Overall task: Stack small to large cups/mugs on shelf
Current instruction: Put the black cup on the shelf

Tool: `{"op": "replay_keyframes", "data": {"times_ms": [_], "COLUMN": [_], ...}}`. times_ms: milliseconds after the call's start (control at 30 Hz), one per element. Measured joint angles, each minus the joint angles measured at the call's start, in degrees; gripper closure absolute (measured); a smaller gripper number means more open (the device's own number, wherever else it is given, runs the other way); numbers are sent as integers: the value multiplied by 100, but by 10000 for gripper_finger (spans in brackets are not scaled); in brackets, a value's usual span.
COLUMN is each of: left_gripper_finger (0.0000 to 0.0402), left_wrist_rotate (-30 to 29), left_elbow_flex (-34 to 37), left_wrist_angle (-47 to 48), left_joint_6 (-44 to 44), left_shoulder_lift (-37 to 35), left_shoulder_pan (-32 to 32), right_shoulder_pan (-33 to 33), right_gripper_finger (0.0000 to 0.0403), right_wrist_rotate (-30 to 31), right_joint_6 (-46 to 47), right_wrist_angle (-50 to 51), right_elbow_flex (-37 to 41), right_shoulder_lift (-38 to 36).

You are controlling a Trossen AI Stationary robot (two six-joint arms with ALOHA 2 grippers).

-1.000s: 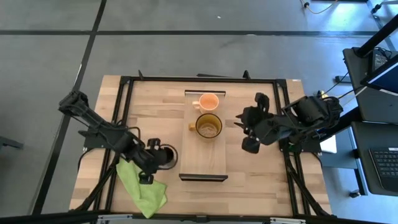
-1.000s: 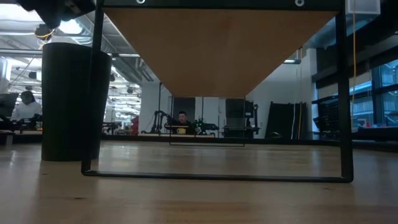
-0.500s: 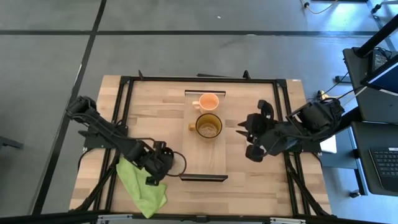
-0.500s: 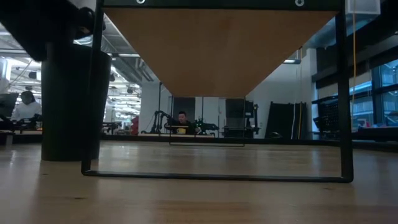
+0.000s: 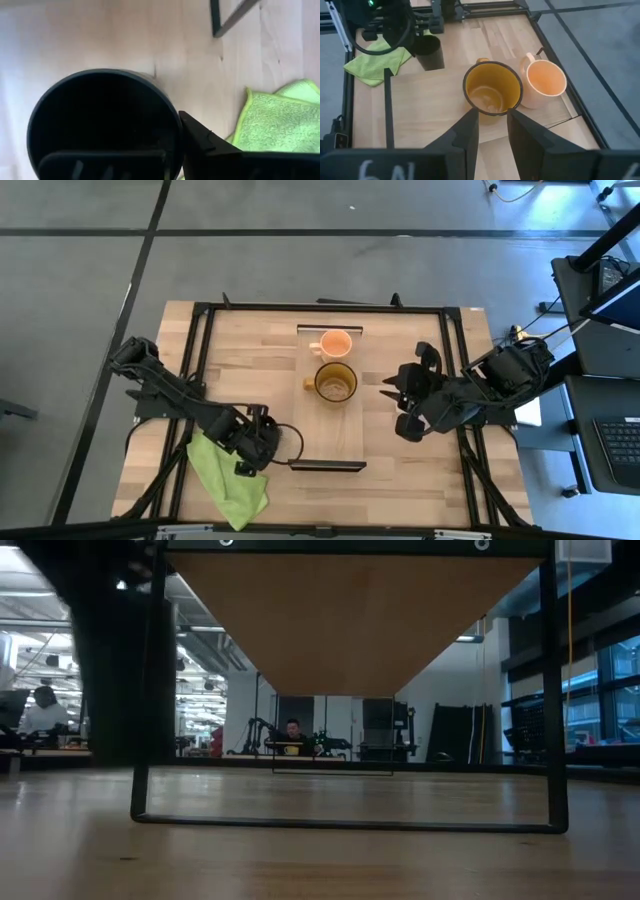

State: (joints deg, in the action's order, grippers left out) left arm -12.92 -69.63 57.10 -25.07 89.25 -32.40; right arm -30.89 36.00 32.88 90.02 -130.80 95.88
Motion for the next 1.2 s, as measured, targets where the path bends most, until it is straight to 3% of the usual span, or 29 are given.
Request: {"op": "replay_keyframes", "data": {"times_ms": [133,233,467,800,967,1200], "left_gripper_finger": [397,398,399,400,401,401], "left_wrist_rotate": [-90,-233,47,388,1235,1035], "left_elbow_flex": [-879,-1932,-3982,-6534,-6502,-6535], "left_wrist_angle": [944,1743,2010,3330,2879,2760], "left_joint_6": [81,187,640,1705,1698,1915], "left_shoulder_lift": [2,0,137,1941,2107,2201], "left_shoulder_pan": [69,103,372,775,1110,1139], "right_shoulder_pan": [0,0,0,449,765,977], "right_gripper_finger": [299,299,299,299,299,299], "right_wrist_rotate": [36,45,279,302,166,37], "right_joint_6": [-15,-33,-55,459,826,706], "right_wrist_angle": [0,0,0,2,0,0], "right_elbow_flex": [0,2,4,4,4,4], "right_shoulder_lift": [0,-26,-181,-792,-931,-850]}}
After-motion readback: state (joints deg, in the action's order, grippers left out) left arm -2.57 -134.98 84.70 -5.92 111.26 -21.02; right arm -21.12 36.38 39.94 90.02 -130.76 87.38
